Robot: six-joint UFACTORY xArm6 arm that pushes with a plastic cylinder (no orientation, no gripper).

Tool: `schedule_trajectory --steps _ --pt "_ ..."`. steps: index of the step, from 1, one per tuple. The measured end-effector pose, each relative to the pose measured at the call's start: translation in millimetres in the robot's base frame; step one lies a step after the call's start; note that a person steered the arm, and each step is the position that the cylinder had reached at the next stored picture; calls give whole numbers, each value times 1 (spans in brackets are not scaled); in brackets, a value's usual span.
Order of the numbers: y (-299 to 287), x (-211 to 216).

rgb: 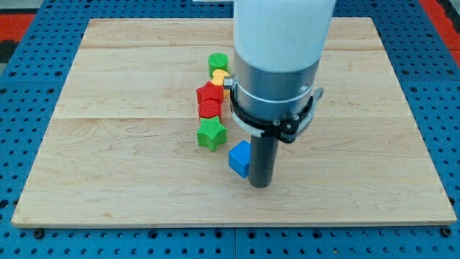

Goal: Slide blue cube to the right of the green star

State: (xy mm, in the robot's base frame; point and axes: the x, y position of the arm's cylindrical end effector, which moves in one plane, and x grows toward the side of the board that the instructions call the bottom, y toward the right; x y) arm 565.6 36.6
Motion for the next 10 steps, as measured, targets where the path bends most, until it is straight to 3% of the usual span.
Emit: schedule_trajectory --steps 6,8,9,10 --pt "-52 -18" --pt "-7 -30" --pt "-2 -11" --pt "68 -7"
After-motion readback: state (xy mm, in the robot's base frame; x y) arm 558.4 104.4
